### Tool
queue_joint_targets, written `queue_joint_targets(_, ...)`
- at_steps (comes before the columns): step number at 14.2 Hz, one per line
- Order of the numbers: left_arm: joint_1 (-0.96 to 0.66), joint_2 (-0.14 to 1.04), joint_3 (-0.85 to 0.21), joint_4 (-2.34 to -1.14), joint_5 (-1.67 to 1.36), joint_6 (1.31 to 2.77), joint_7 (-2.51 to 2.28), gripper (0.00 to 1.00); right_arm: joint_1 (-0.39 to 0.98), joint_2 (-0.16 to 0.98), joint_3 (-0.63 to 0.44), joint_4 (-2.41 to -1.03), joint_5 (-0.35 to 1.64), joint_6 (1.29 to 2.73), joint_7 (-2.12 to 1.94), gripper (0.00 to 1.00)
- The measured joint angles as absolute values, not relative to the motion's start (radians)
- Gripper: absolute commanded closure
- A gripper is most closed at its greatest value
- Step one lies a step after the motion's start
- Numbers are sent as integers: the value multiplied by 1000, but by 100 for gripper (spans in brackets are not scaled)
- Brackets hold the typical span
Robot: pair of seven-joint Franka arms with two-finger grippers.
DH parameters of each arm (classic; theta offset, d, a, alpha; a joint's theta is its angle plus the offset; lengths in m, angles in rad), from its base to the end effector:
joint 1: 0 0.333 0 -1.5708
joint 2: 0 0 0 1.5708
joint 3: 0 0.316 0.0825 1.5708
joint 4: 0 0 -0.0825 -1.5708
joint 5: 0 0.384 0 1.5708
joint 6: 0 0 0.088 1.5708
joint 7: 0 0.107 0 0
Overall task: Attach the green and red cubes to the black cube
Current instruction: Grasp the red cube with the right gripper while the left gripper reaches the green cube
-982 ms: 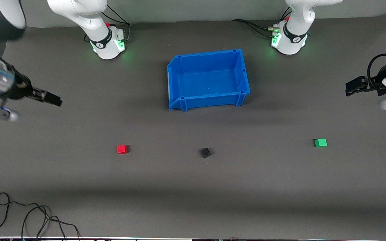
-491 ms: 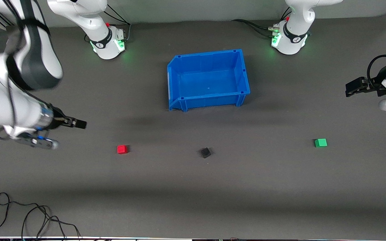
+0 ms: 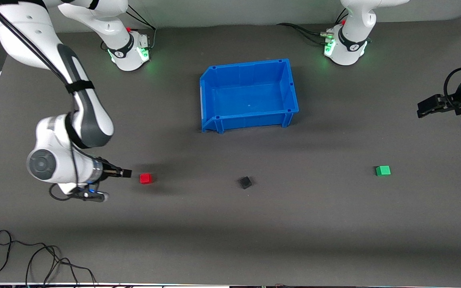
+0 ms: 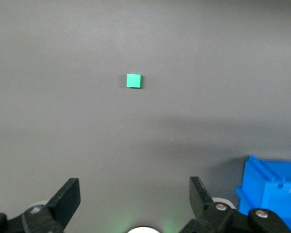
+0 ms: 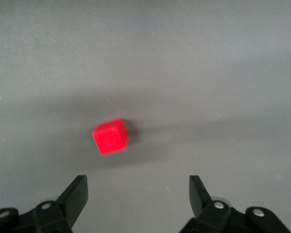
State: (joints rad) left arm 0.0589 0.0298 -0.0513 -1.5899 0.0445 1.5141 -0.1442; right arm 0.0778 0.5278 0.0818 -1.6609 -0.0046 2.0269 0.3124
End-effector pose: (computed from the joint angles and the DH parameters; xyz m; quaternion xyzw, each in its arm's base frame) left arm 0.5556 0.0096 0.5945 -0.9955 -0.0758 0.0512 0.0250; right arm 0.6534 0.0993 0.2904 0.9935 -0.0788 -0.0822 0.0002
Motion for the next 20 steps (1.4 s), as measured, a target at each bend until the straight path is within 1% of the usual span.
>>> queue_joint_targets(3,61,30,-51,-1590,44,1517,-328,0,95,589,84,-1661,-5,2072,295,7)
queue_joint_targets(4,61,31,-51,-1588,44,1517,-413,0,106,612,85,-1661,-5,2095,295,11)
queue_joint_targets(8,64,49,-50,-1570,42,1517,-801,0,119,688,84,-1660,-5,2167,295,12)
queue_joint_targets(9,65,63,-49,-1568,42,1518,-895,0,119,699,84,-1660,-5,2186,295,24)
queue_joint_targets(10,67,80,-49,-1567,42,1527,-988,0,119,708,84,-1659,-5,2202,294,27)
queue_joint_targets(11,75,100,-48,-1566,42,1544,-1082,0,119,717,84,-1659,-5,2220,294,43)
queue_joint_targets(12,93,121,-47,-1566,42,1561,-1156,0,119,725,84,-1659,-5,2232,294,51)
queue_joint_targets(13,117,140,-46,-1567,34,1577,-1198,0,119,731,84,-1659,-5,2239,294,67)
queue_joint_targets(14,144,156,-44,-1572,14,1595,-1219,0,120,735,84,-1658,-5,2240,294,81)
queue_joint_targets(15,173,166,-43,-1586,-7,1623,-1231,0,122,736,84,-1657,-5,2241,295,82)
queue_joint_targets(17,208,173,-41,-1656,-27,1716,-1235,0,132,735,85,-1648,-5,2241,336,88)
queue_joint_targets(20,211,175,-45,-1800,-33,1890,-1259,0,152,735,85,-1629,-4,2242,459,89)
